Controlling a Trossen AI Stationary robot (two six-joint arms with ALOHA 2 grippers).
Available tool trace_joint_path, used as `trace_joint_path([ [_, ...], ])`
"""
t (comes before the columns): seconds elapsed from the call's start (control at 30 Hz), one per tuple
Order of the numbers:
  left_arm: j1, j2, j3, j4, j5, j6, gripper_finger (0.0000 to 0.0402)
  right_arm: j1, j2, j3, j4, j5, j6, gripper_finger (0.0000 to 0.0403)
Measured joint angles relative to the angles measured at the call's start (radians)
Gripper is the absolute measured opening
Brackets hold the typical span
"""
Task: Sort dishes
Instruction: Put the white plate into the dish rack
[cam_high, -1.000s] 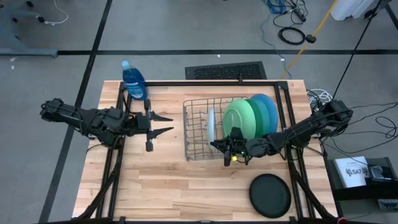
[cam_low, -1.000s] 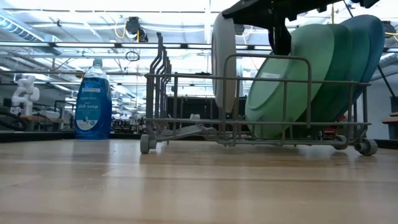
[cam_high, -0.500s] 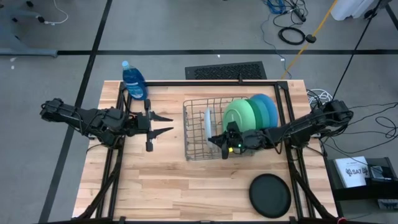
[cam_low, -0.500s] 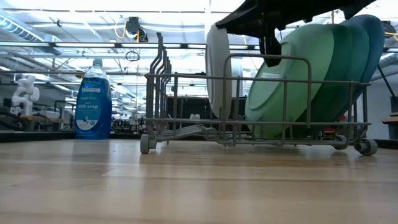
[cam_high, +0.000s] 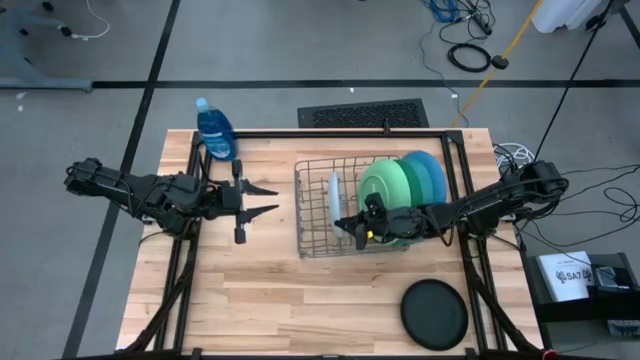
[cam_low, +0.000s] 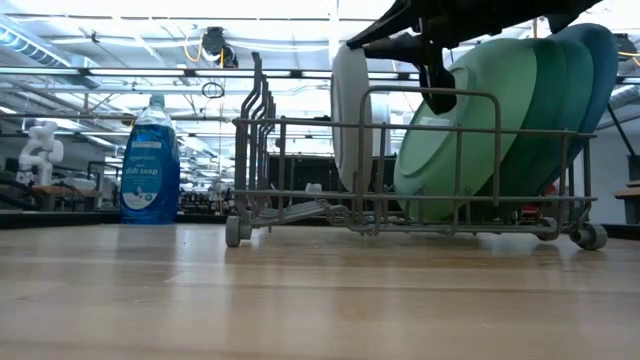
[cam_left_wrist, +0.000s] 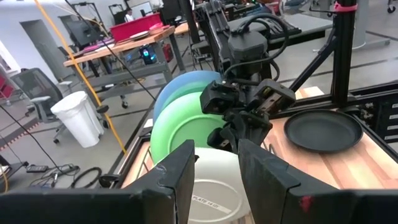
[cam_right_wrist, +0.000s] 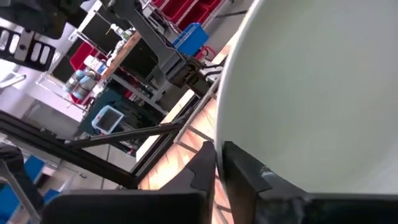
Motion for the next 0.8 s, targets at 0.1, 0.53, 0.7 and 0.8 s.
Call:
trace_joint_path([
  [0.1,0.0,0.0,0.0,-0.013,0.0,0.0,0.0127,0.009,0.002,-0.001,-0.007,0.003,0.009,0.0044],
  [0.53,0.001,0.008,0.0,-0.013,0.048,-0.001,0.0127,0.031,0.003,-0.002,-0.005,0.063,-0.034,0.0155],
  [0.7,0.015,0.036,0.0,-0.011,0.053,-0.001,0.0127,0.031,0.003,-0.001,0.009,0.062,-0.065,0.0169],
  [0.8,0.032,0.053,0.0,-0.011,0.054,-0.002,0.0127,0.032,0.003,0.019,0.004,0.06,-0.107,0.0169],
])
